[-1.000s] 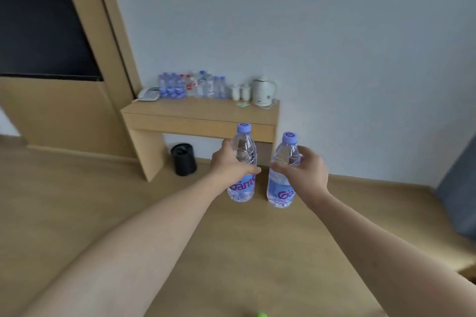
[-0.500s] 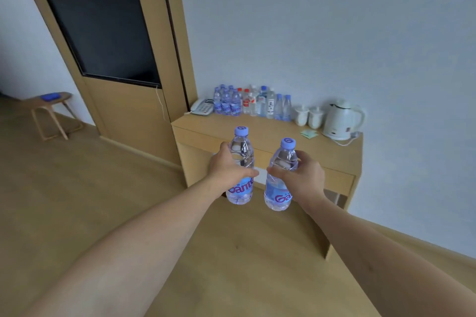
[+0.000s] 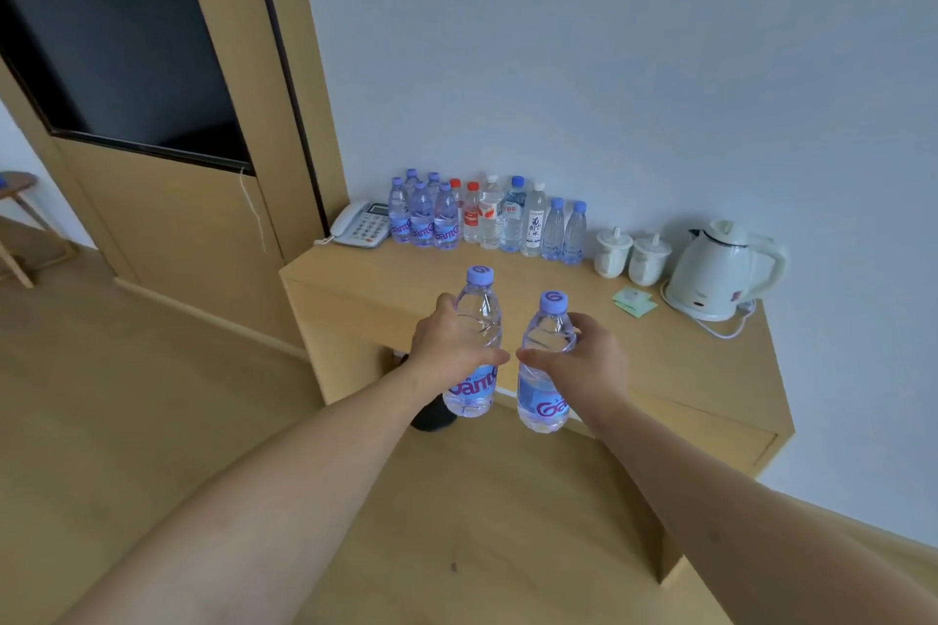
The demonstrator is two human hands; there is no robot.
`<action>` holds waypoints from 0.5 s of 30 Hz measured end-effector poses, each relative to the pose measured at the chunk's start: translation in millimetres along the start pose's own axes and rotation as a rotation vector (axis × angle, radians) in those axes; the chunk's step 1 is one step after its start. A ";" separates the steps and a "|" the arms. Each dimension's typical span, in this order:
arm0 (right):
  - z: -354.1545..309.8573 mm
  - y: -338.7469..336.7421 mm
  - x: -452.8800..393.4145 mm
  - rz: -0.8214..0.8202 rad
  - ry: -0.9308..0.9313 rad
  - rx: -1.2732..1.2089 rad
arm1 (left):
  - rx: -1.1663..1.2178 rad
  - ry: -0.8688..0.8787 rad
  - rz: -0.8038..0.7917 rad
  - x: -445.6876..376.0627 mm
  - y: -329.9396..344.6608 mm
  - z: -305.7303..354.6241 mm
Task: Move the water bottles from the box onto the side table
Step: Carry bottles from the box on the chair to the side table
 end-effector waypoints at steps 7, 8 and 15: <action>-7.1 58.0 -115.2 0.064 0.061 0.003 | -0.022 0.004 -0.045 -145.1 -18.2 -15.5; -6.6 65.0 -129.1 0.065 0.068 0.003 | -0.029 0.003 -0.050 -160.7 -18.2 -18.8; 8.9 113.3 -231.4 0.050 0.107 0.025 | -0.119 -0.028 -0.077 -265.7 -7.1 -47.2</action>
Point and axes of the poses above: each hand's wrist, its own x-axis away from the middle knuckle, its own y-axis out of the palm, z = x × y, the point moved 2 cm from there along -x, towards the middle knuckle, and after that the axes turned 7 degrees about -x, right-handed, at the moved point
